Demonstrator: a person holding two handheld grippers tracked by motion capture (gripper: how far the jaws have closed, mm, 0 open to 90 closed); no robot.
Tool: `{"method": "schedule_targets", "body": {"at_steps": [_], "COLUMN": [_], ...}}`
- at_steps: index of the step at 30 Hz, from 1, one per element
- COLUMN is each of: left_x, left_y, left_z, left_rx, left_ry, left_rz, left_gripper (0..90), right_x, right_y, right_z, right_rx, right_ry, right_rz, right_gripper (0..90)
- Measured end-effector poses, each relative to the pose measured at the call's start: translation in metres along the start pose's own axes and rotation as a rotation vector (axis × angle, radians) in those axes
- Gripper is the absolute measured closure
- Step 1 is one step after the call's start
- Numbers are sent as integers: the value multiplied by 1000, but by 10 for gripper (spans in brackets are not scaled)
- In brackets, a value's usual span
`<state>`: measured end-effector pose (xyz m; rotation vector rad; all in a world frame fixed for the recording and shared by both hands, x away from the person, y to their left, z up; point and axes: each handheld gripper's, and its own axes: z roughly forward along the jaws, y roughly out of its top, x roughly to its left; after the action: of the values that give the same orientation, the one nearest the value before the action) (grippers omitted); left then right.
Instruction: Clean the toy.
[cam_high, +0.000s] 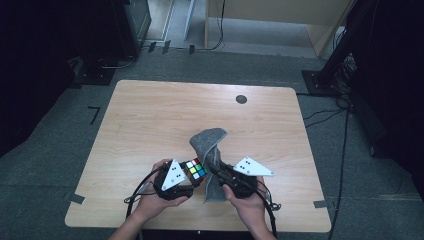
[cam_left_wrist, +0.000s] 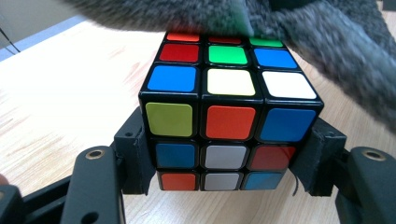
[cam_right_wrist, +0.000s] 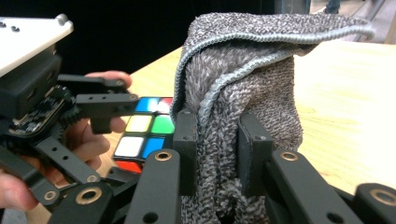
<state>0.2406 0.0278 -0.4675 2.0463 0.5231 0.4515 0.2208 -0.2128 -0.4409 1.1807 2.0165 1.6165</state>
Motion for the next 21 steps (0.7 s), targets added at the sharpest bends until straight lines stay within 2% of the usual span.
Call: {"method": "schedule_targets", "body": {"at_steps": [2, 4, 7, 9, 10, 14, 16, 18, 19, 21], "left_x": [0, -1, -3, -3, -3, -4, -5, -6, -6, -5], "left_y": [0, -1, -1, -1, -1, 0, 0, 0, 0, 0], "left_z": [1, 2, 3, 3, 2, 3, 5, 5, 5, 3], "left_rx": [-1, 9, 23, 23, 20, 20, 26, 24, 26, 21], "left_ry": [-5, -5, 2, 7, 6, 6, 4, 4, 6, 8], "left_rz": [1, 7, 16, 17, 19, 18, 24, 26, 29, 26], "left_gripper": [344, 345, 345, 345, 345, 345, 345, 344, 345, 345], "right_x": [1, 7, 24, 28, 25, 8, 16, 27, 31, 25], "right_y": [1, 1, -3, -4, -3, -2, -3, -3, -4, -2], "right_z": [-1, 0, 7, 9, 9, 4, 5, 9, 10, 10], "right_rx": [-9, -14, 10, 17, 16, 8, 5, 12, 15, 15], "right_ry": [18, 56, 112, 101, 96, 27, 54, 113, 118, 104], "right_rz": [5, -11, -76, -103, -88, -13, -35, -76, -93, -70], "right_gripper": [735, 735, 733, 734, 735, 737, 734, 732, 732, 732]}}
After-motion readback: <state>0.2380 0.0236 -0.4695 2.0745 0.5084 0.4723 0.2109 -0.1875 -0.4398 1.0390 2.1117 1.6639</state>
